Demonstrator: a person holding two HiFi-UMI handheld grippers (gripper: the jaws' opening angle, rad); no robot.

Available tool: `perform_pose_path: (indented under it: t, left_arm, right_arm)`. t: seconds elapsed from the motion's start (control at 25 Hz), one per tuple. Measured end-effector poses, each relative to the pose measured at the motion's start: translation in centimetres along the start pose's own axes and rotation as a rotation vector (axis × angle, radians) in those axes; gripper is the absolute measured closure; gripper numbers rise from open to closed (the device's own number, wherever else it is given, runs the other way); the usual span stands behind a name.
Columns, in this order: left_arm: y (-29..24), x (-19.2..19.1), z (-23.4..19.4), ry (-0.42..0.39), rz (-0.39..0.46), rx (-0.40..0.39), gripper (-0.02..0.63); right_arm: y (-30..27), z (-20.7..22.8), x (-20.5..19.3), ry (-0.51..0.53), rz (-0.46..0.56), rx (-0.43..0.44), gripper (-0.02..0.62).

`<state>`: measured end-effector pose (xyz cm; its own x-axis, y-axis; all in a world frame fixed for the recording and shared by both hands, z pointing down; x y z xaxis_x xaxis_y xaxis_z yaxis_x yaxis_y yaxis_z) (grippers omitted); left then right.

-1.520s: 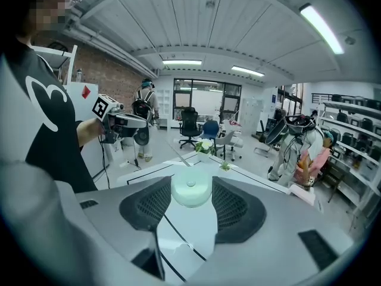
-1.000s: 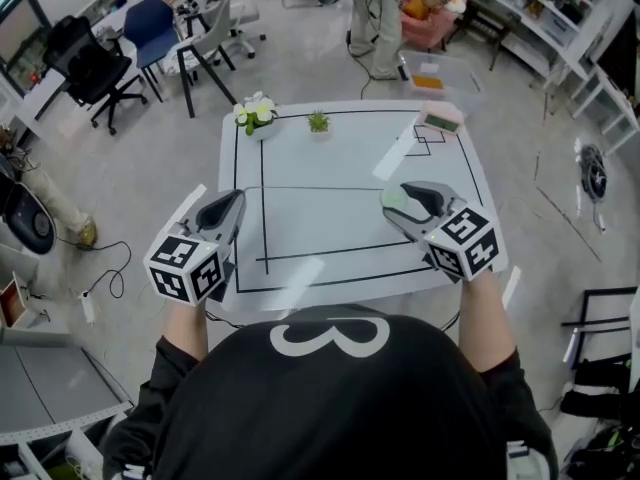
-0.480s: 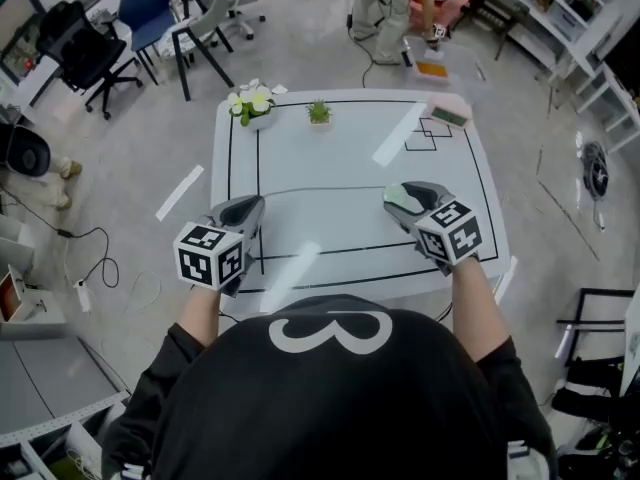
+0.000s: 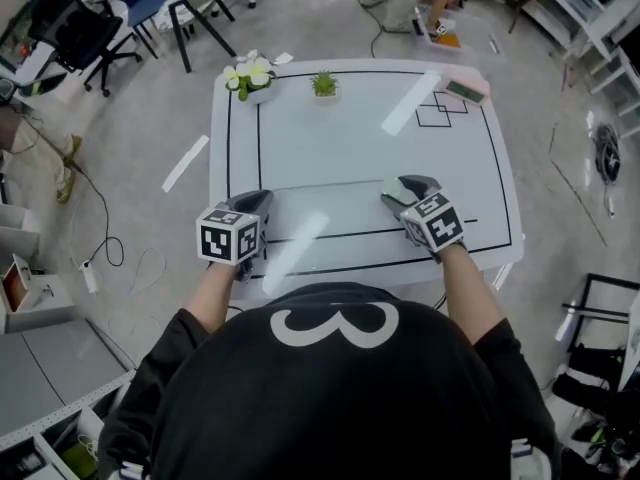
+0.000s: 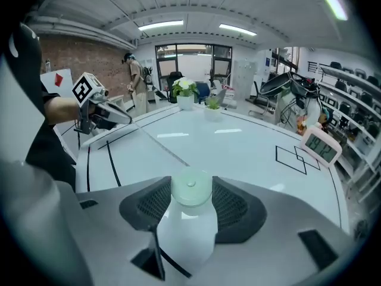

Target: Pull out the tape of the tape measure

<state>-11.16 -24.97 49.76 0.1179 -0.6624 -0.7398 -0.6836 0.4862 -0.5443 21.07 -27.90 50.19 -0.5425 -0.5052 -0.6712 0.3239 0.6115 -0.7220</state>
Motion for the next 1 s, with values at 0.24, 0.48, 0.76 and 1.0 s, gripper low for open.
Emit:
perform_pose_path:
  t: [0.24, 0.48, 0.76, 1.0]
  left_arm:
    - [-1.4, -1.6, -1.1, 0.022, -0.081, 0.033, 0.6]
    - [-2.2, -1.9, -1.5, -0.002, -0.128, 0.065, 0.6]
    - [-2.4, -1.9, -1.5, 0.019, -0.146, 0.054, 0.555]
    - [-1.9, -1.7, -1.6, 0.043, -0.128, 0.036, 0.446]
  right_arm:
    - [-1.9, -0.8, -1.3, -0.003, -0.044, 0.006, 0.372]
    - [-2.6, -0.9, -1.7, -0.011, -0.061, 0.014, 0.37]
    - [-2.7, -0.8, -1.7, -0.022, -0.08, 0.023, 0.367]
    - [-2.4, -0.9, -1.8, -0.066, -0.085, 0.069, 0.249]
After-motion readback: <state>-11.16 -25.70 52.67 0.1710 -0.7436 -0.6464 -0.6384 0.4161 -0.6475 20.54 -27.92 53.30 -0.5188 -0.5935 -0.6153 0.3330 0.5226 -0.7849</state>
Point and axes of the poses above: the fingertips, and each gripper's own axes: y backward along the fingers, z to its right, x out of its top, the point moved 8 cm from there along y, backward along the fingers, and after that the axes turned 14 degrees about -x, right-handed, at the moved point
